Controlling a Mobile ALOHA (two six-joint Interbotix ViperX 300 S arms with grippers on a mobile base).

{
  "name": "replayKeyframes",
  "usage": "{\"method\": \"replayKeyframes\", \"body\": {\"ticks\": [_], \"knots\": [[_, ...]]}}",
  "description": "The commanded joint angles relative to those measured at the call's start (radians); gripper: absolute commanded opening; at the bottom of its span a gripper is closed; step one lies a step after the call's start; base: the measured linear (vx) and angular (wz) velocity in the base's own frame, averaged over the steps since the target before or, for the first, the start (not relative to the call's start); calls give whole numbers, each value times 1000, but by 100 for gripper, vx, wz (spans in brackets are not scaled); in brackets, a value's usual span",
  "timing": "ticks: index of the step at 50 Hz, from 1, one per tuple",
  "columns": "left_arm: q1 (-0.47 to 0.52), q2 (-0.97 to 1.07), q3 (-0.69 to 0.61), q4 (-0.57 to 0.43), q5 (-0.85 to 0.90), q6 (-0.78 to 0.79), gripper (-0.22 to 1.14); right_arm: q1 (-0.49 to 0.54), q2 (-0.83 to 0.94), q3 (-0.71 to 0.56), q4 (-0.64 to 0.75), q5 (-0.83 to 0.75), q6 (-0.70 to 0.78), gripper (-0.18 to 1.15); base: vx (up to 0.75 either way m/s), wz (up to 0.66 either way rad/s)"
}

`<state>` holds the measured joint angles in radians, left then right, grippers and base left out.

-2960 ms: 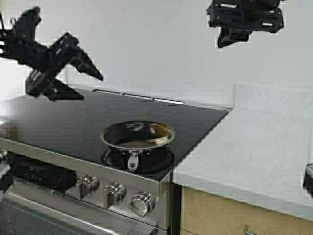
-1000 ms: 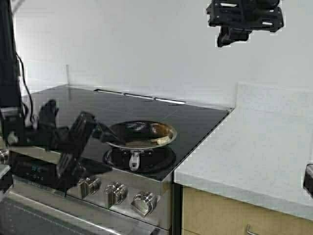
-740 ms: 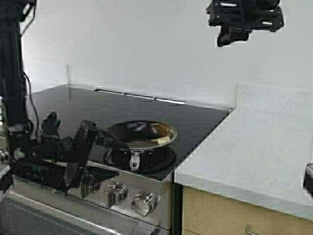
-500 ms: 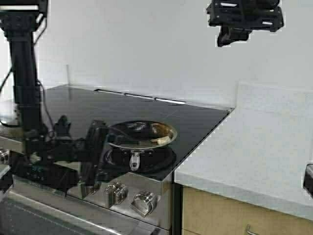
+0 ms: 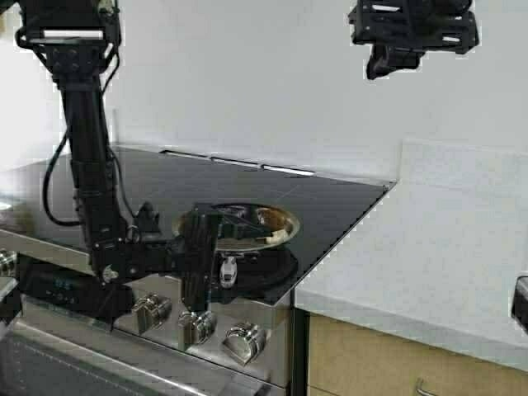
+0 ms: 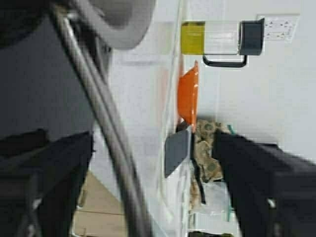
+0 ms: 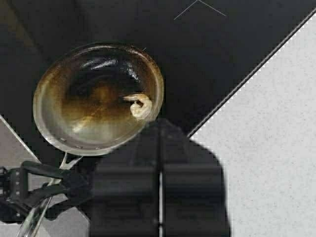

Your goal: Add oil to the pan and cook the shrimp and serve it

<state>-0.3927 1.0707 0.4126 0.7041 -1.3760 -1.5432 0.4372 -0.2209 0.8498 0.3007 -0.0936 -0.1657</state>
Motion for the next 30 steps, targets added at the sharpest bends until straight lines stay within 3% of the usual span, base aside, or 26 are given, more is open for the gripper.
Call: {"method": "replayKeyframes", "body": {"ticks": [1,10,15,20,26,30], "knots": [[-11,-23,-15,-12,-9,-26,102,2,-23,-23,-2,0,0,6,0,0],[-12,-23,-17,-40,-18,-58,99,2,-23,-23,-2,0,0,6,0,0],[-12,-25,-17,-55,-20,-72,87,2,-21,-23,-2,-2,0,6,0,0],[-12,-21,-17,-69,-18,-112,59,2,-21,-23,-2,-2,0,6,0,0],[-12,-21,-21,-77,-20,-137,9,2,-23,-23,-3,-2,0,6,0,0],[-12,-26,-21,-87,-20,-137,-10,2,-23,-23,-2,-2,0,6,0,0]]}}
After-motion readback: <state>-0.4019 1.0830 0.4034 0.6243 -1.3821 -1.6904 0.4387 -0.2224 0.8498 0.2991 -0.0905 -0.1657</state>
